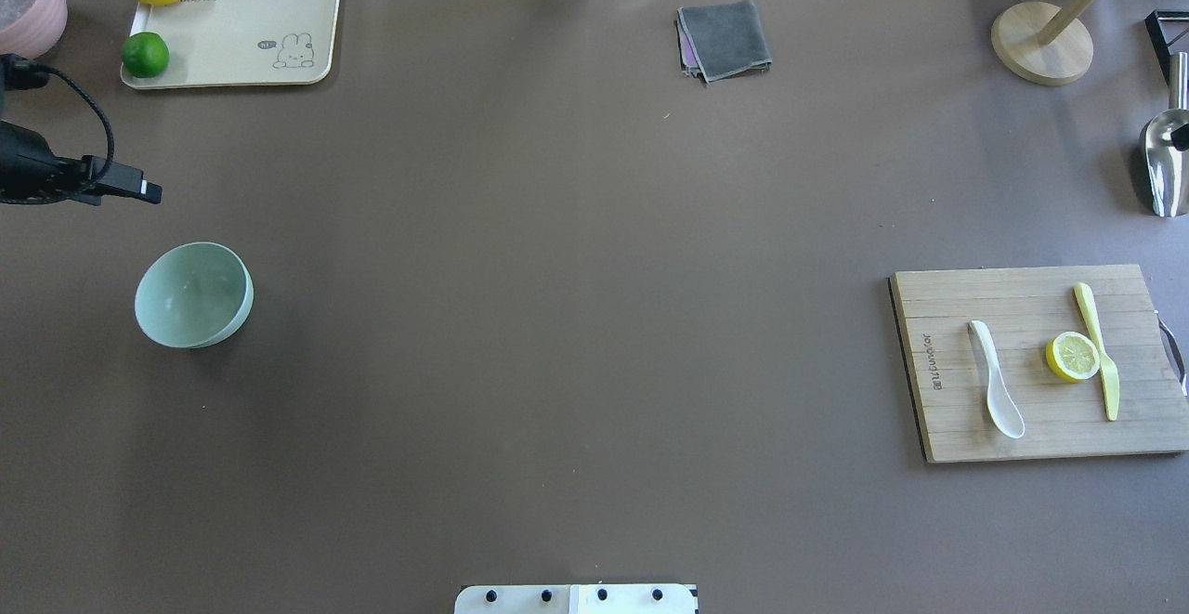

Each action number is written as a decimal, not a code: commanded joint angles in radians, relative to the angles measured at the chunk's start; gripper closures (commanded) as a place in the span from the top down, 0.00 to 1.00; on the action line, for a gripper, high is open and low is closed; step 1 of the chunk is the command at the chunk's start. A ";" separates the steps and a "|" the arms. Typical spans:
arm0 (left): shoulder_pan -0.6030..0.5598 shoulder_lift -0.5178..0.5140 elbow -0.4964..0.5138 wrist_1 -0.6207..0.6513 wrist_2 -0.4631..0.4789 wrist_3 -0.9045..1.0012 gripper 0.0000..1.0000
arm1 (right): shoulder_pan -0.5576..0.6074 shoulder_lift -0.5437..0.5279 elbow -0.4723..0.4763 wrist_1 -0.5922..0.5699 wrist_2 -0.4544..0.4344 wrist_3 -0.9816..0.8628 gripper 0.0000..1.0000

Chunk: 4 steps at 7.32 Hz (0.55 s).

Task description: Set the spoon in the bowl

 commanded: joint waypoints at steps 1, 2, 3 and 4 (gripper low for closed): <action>0.071 0.010 0.002 -0.016 0.000 -0.009 0.98 | -0.020 0.000 0.007 0.000 0.012 0.018 1.00; 0.089 0.030 0.001 -0.022 -0.005 -0.002 0.98 | -0.020 0.000 0.007 -0.001 0.014 0.018 1.00; 0.099 0.056 0.001 -0.045 -0.008 0.002 0.98 | -0.020 0.000 0.007 -0.002 0.015 0.028 1.00; 0.103 0.086 0.002 -0.091 -0.010 0.001 0.98 | -0.021 0.000 0.011 -0.002 0.018 0.033 1.00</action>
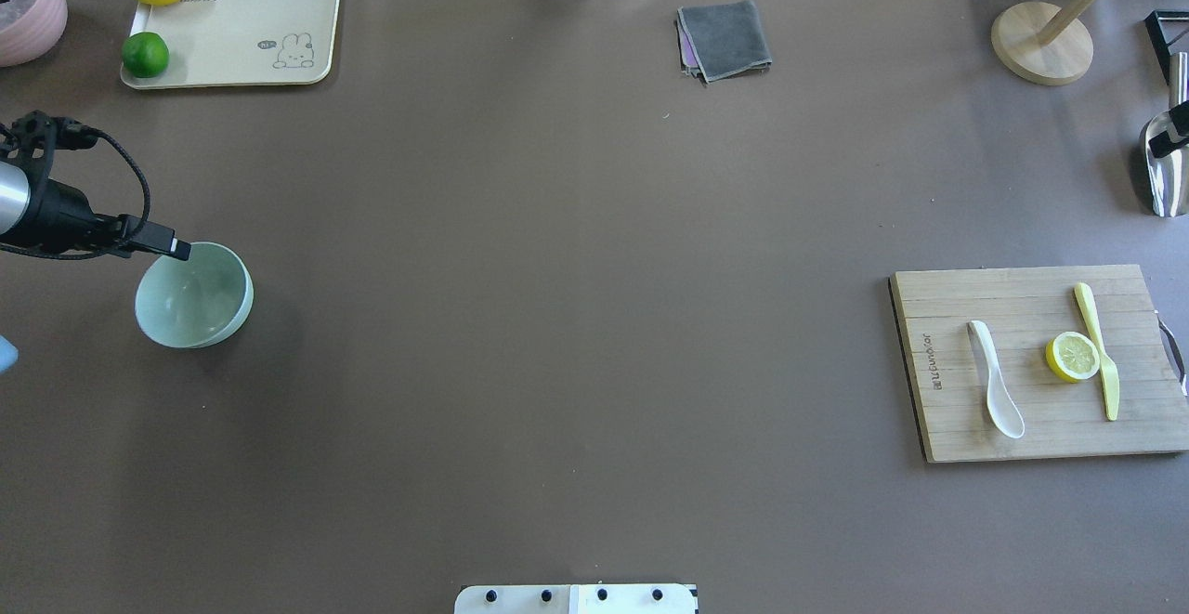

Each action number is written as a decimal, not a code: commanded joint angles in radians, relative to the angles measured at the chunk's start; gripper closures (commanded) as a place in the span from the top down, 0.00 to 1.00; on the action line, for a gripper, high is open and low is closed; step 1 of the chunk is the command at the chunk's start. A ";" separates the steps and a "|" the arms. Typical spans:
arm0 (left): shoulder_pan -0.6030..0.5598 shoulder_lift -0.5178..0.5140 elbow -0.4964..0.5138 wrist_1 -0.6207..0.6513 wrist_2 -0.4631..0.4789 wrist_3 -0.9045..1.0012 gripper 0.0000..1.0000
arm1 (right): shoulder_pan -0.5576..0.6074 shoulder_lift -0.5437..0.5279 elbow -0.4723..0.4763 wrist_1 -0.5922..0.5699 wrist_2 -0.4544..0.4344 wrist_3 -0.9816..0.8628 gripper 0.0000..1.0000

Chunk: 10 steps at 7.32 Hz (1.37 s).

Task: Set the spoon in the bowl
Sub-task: 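Push the pale green bowl toward the table center with the left gripper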

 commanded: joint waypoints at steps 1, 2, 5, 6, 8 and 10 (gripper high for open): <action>0.021 0.047 0.001 -0.055 -0.004 -0.002 0.93 | -0.003 0.000 0.003 0.000 0.005 0.007 1.00; 0.026 0.050 0.001 -0.055 -0.006 -0.005 0.61 | -0.009 0.000 0.003 0.001 0.005 0.007 1.00; 0.055 0.050 -0.004 -0.058 -0.006 -0.007 0.00 | -0.015 0.000 0.011 0.001 0.005 0.007 1.00; 0.055 0.049 -0.013 -0.055 -0.010 -0.008 0.00 | -0.015 0.000 0.019 0.001 0.005 0.006 1.00; 0.043 -0.020 -0.039 -0.005 -0.098 -0.078 0.00 | -0.037 -0.002 0.051 0.021 0.005 0.007 1.00; 0.041 -0.116 -0.063 0.053 -0.092 -0.173 0.00 | -0.054 0.000 0.054 0.021 0.007 0.065 1.00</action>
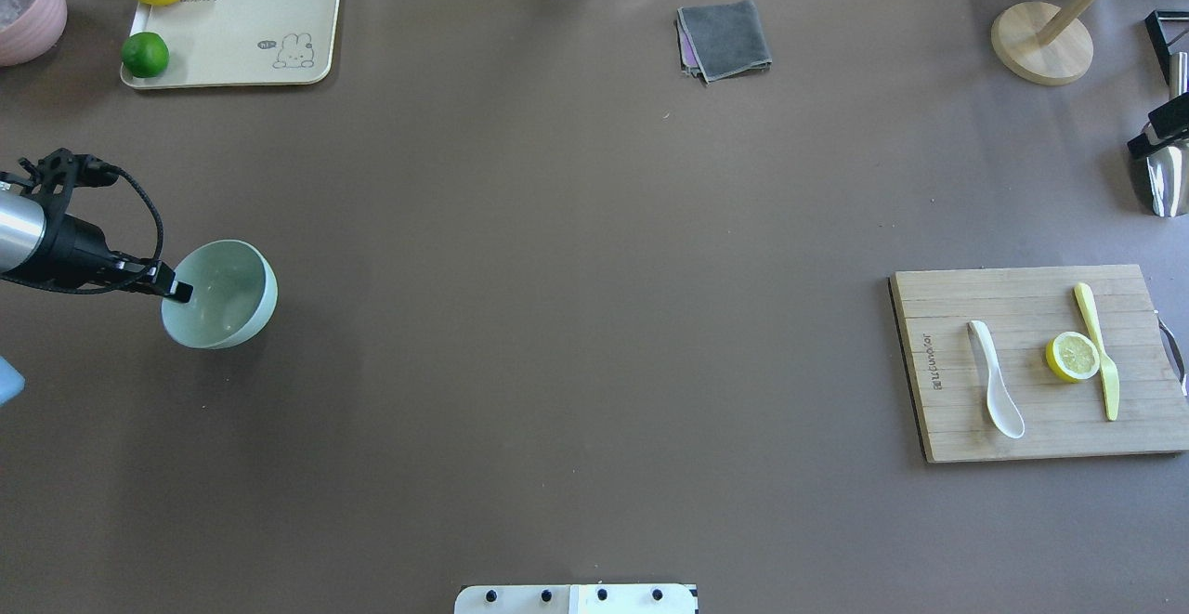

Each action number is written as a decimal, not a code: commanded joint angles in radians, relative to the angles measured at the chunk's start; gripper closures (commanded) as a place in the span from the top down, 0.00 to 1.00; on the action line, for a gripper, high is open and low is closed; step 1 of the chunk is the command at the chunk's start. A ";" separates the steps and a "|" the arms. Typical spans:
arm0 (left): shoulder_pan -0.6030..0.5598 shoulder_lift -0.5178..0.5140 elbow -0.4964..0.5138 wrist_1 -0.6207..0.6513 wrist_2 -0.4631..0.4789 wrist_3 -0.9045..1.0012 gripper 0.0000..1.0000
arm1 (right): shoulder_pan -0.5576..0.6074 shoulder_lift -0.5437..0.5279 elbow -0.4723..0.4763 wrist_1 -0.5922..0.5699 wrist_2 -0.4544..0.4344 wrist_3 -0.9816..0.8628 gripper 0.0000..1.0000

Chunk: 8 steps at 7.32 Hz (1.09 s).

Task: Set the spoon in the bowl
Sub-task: 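Push the pale green bowl toward the table center with the left gripper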

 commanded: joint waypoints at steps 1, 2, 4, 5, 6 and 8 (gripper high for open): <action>0.003 -0.133 -0.052 0.116 0.036 -0.128 0.00 | -0.025 0.000 0.024 0.001 0.002 0.057 1.00; 0.010 -0.239 -0.079 0.270 0.072 -0.156 0.00 | -0.037 0.000 0.033 0.003 0.007 0.066 1.00; 0.142 -0.370 -0.093 0.435 0.221 -0.194 0.00 | -0.063 0.000 0.046 0.003 0.005 0.066 1.00; 0.231 -0.402 -0.084 0.443 0.308 -0.234 0.00 | -0.071 0.002 0.047 0.003 0.005 0.066 1.00; 0.311 -0.436 -0.060 0.445 0.397 -0.271 0.00 | -0.074 0.002 0.047 0.003 0.007 0.072 1.00; 0.375 -0.502 -0.029 0.507 0.478 -0.280 0.00 | -0.097 0.002 0.069 0.006 0.007 0.132 1.00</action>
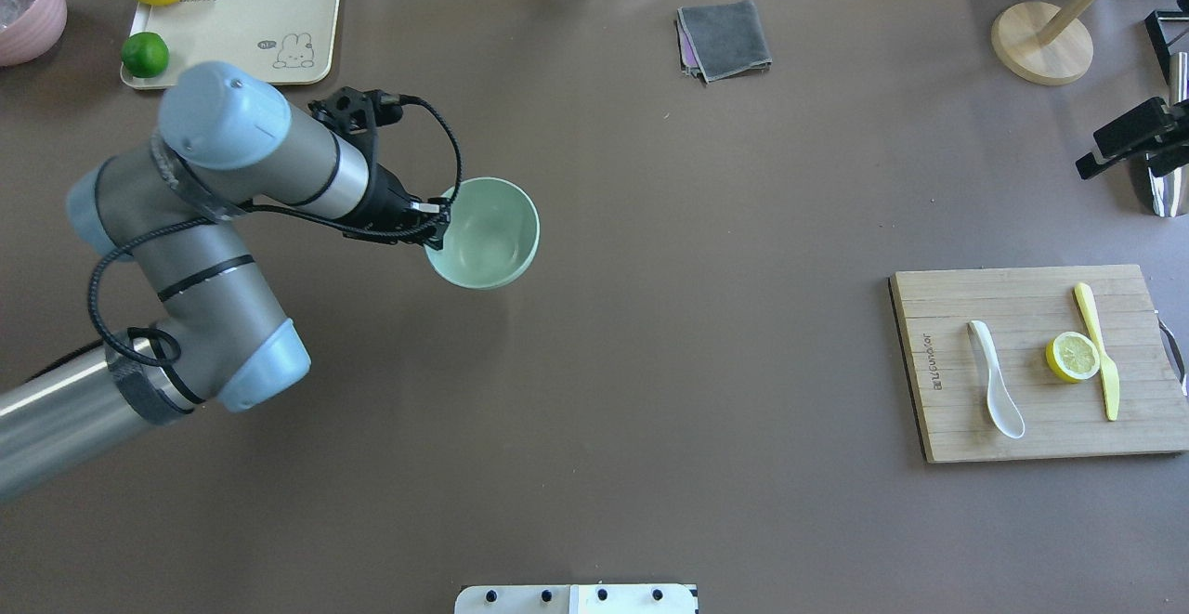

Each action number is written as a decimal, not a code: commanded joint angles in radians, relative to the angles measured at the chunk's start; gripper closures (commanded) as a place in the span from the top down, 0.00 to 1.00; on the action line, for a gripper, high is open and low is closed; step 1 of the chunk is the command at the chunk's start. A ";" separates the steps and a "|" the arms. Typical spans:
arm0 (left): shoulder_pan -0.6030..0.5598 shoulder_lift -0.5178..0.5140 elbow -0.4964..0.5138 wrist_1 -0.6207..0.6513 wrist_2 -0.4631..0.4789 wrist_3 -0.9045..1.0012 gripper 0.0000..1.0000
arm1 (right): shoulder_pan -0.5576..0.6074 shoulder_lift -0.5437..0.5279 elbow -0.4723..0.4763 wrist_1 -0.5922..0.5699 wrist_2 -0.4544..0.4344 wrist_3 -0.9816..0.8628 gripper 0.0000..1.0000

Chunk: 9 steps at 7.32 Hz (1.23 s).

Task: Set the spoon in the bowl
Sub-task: 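Push the pale green bowl toward the table center with the left gripper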

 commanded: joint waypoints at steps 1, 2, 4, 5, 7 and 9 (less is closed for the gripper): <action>0.046 -0.036 0.015 0.040 0.049 -0.011 0.00 | -0.023 0.000 0.021 0.002 -0.001 0.045 1.00; 0.058 -0.037 0.019 0.042 0.085 -0.011 0.00 | -0.032 0.000 0.036 0.001 0.000 0.048 1.00; 0.079 -0.046 0.027 0.042 0.118 -0.012 0.00 | -0.061 0.000 0.056 0.002 -0.006 0.085 1.00; 0.079 -0.046 0.026 0.040 0.118 -0.014 0.61 | -0.067 0.002 0.056 0.002 -0.006 0.085 1.00; 0.069 -0.040 -0.023 0.042 0.115 -0.012 0.98 | -0.092 0.017 0.056 0.002 -0.009 0.085 1.00; -0.028 -0.040 -0.098 0.119 0.046 -0.003 0.98 | -0.173 0.011 0.053 0.002 -0.085 0.156 1.00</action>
